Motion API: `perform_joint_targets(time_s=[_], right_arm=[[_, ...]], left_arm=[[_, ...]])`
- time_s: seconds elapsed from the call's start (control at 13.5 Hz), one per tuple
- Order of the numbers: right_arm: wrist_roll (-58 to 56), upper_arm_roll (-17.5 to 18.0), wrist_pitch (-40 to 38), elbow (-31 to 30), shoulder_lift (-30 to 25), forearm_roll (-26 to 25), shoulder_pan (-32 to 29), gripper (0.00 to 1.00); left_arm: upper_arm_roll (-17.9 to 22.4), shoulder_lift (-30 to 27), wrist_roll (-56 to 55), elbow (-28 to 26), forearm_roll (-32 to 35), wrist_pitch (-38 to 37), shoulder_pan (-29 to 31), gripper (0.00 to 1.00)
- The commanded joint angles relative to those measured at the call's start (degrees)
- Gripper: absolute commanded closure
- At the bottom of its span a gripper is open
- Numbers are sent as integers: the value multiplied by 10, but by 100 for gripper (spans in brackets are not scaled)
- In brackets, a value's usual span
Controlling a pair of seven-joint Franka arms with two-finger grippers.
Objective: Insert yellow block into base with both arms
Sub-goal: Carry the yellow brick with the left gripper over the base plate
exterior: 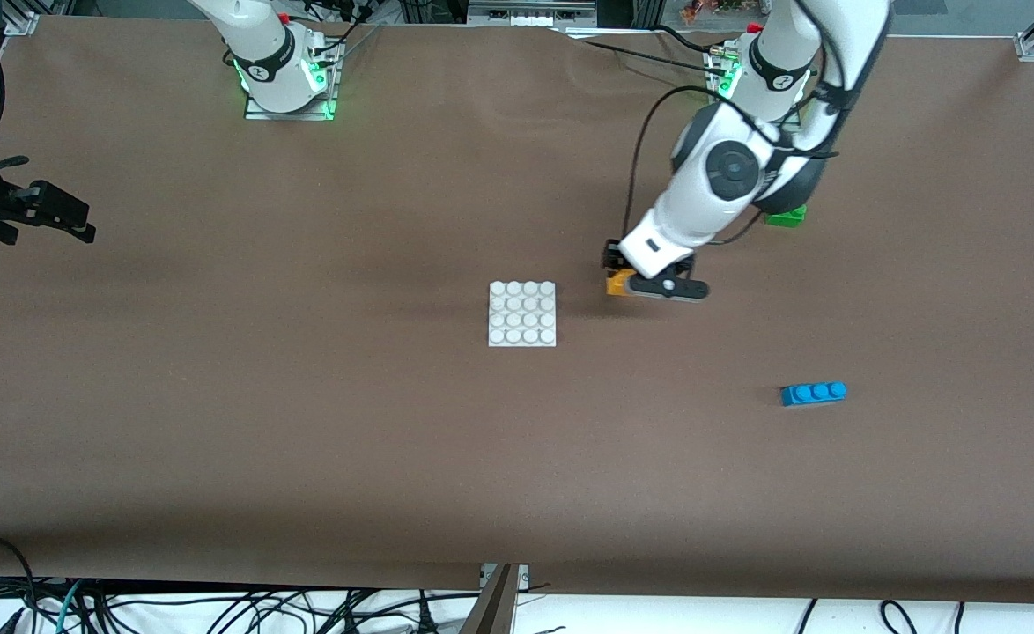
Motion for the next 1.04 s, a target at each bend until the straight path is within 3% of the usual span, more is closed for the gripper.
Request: perform_joint_targets(time_s=[0.0,0.37,0.96], right_arm=[[-10,5,-5,13,5,-4,-6,0],[-10,5,-5,13,5,-3,-6,0],[-10,5,-5,12,6,-3,-6,0]], left_arm=[[7,82,-72,105,-4,-27,-47,100],[11,150,-93,190,-4,-37,-91,100],[42,207,-98,259,25,-52,-140,100]])
